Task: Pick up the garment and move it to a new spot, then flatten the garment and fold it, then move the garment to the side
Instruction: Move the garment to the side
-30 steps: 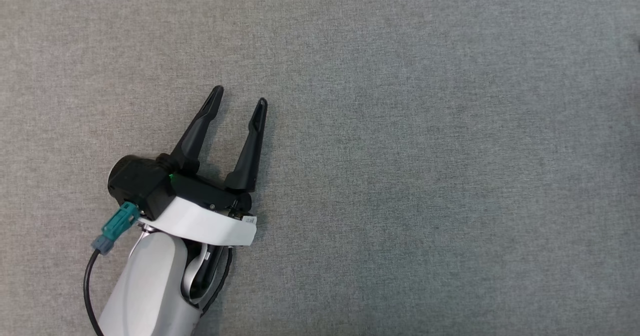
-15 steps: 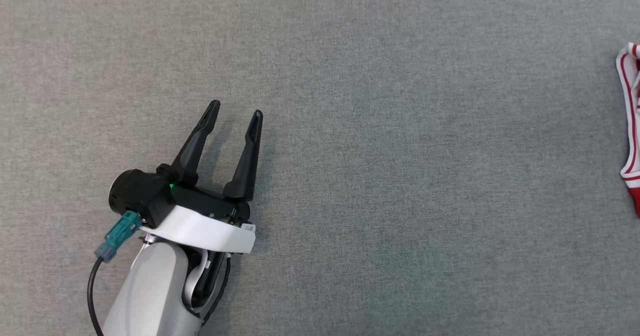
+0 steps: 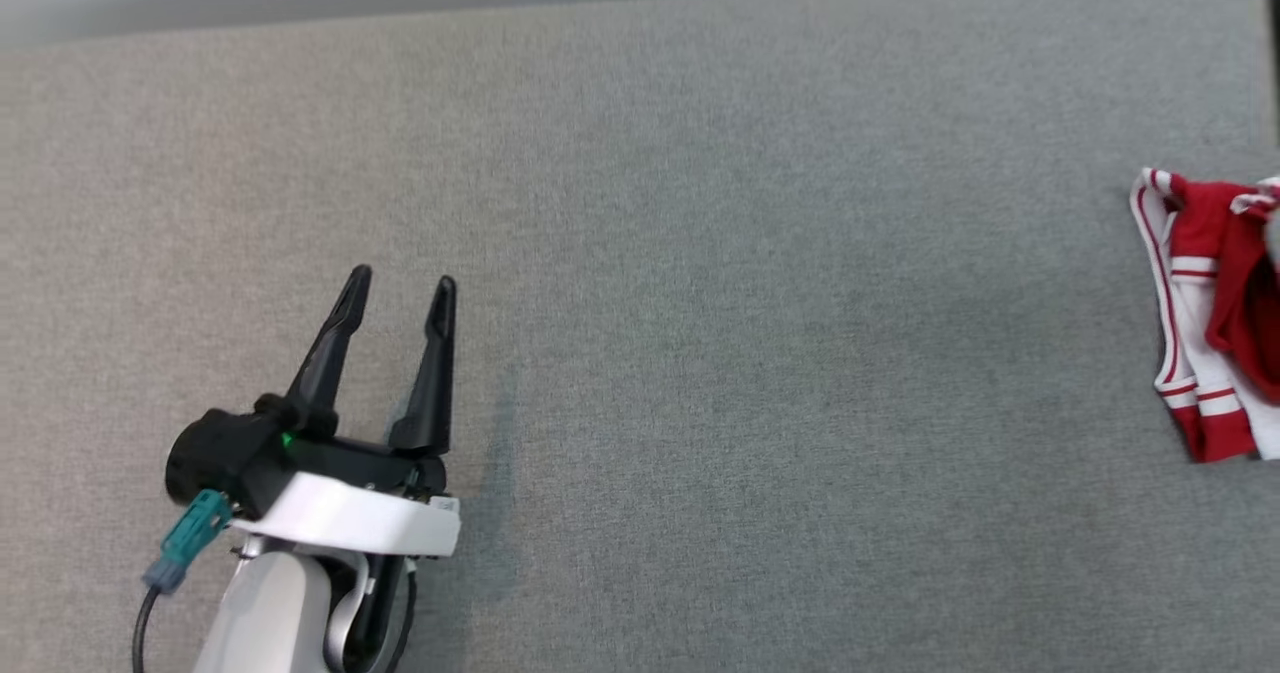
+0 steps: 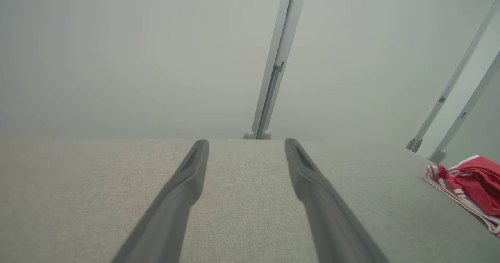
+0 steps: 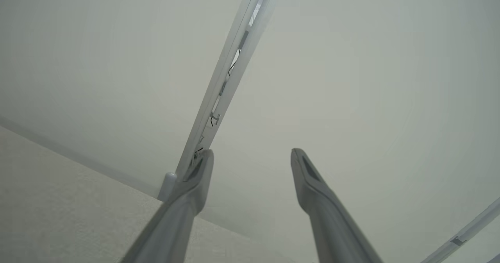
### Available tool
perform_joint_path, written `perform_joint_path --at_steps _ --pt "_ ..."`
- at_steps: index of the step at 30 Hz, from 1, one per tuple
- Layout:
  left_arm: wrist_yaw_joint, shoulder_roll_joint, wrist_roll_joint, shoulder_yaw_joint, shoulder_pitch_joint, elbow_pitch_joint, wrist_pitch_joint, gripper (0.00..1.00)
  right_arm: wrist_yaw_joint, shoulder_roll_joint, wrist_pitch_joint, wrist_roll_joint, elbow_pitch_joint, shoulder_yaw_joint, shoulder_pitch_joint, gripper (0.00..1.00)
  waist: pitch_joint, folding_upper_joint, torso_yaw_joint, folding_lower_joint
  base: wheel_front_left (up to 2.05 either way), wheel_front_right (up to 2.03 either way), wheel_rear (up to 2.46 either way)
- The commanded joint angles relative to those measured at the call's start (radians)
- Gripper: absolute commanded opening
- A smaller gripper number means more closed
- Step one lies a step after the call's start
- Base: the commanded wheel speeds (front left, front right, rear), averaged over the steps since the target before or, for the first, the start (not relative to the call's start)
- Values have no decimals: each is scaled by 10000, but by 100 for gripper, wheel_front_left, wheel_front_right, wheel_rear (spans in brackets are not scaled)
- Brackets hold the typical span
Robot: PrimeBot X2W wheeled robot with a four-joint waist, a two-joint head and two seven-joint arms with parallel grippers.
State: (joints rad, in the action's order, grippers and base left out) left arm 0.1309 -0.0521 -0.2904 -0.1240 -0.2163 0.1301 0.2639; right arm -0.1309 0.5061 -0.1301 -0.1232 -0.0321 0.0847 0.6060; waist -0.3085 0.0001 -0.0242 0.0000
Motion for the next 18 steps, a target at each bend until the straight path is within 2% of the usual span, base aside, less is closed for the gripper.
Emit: perform_joint_path --at_steps 1,7,9,14,18 --pt "-5 -54 49 215 187 -96 -9 100 3 -329 476 41 136 115 -102 100 519 -1 -88 0 0 0 0" --pt "-5 -22 202 1031 697 -269 -8 100 3 -1945 2176 -161 740 313 -812 100 1213 -1 -146 0 0 0 0" --pt "-5 -9 131 1134 758 -292 -9 100 3 -2092 2453 -147 835 369 -963 100 1305 -1 -149 0 0 0 0" --pt "-84 -13 -13 1310 1083 -403 -9 100 3 -3013 3508 -85 1412 448 -1785 100 1637 -1 -83 0 0 0 0" --pt "-157 -9 -85 1308 1271 -479 -9 100 3 -3578 3853 225 1807 508 -2381 100 1807 -1 -21 0 0 0 0"
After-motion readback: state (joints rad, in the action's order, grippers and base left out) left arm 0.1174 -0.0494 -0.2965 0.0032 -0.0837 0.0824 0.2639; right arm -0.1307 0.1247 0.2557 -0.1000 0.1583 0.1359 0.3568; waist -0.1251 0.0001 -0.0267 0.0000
